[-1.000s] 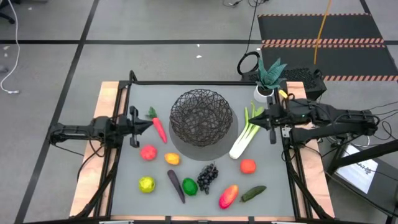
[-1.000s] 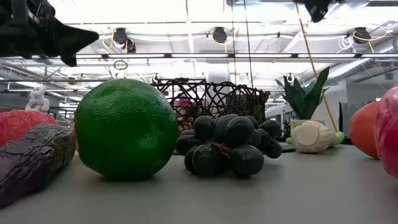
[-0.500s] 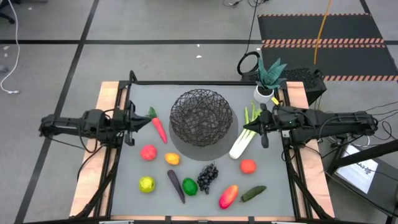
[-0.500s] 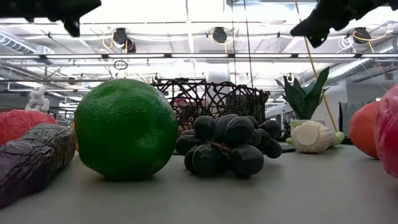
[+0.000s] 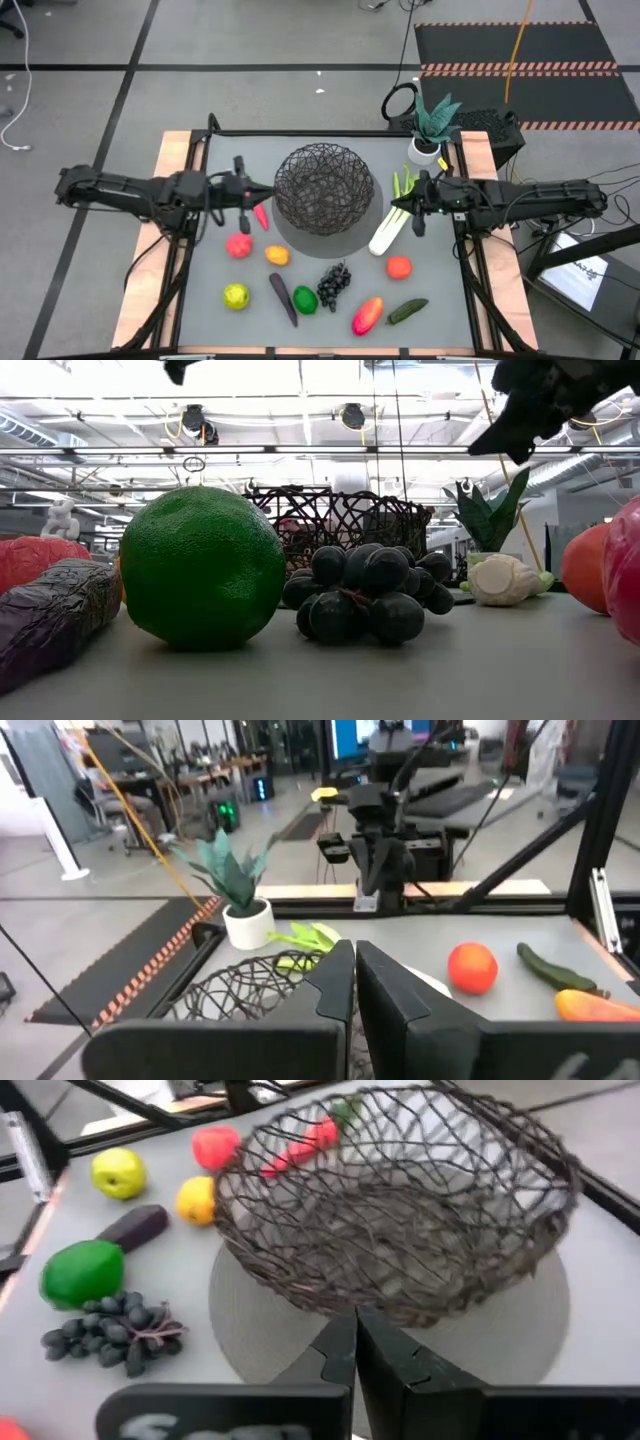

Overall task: Build produce basket
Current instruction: Put the celery into the black woven basket

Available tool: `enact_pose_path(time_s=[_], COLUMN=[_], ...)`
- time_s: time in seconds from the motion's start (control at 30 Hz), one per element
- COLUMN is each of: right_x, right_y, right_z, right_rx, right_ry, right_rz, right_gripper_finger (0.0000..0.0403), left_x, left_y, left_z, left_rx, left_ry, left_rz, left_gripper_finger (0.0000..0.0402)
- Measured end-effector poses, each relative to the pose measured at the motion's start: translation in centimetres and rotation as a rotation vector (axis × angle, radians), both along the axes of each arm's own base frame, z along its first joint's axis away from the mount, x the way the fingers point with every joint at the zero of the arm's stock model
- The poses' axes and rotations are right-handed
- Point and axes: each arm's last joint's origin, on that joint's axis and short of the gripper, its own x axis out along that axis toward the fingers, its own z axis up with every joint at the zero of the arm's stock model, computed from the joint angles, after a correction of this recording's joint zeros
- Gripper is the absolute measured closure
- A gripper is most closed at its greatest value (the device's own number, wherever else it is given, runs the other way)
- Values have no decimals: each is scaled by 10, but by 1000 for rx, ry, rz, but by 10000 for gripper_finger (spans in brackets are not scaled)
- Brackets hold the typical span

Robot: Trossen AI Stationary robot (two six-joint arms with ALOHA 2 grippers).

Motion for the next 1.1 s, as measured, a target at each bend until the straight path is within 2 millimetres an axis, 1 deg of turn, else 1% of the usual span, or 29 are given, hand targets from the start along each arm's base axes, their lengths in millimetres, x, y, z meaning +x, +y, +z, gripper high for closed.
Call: enact_pose_path(time_s=[0.17,0.3,0.47,0.53,0.63,0.8,0.93,1.1], right_x=[-2,-7,-13,-13,-8,4,10,13], right_y=[0,-3,-8,-9,-11,-19,-27,-37], right_z=[-8,-15,-23,-27,-33,-46,-56,-67], right_rx=[71,137,131,121,136,268,356,404], right_ry=[35,91,134,166,211,268,318,391], right_rz=[-46,-200,-430,-474,-507,-614,-699,-751], right_gripper_finger=[399,399,399,399,399,399,399,399], left_x=[27,42,55,56,56,56,56,56], left_y=[-3,-4,-6,-6,-6,-6,-6,-6], left_z=[4,8,8,8,8,9,9,9], left_rx=[13,7,12,14,14,14,14,15], left_ry=[127,185,209,211,212,208,208,209], left_rz=[-3,-1,0,0,1,2,2,2], left_gripper_finger=[382,382,382,382,382,382,382,382])
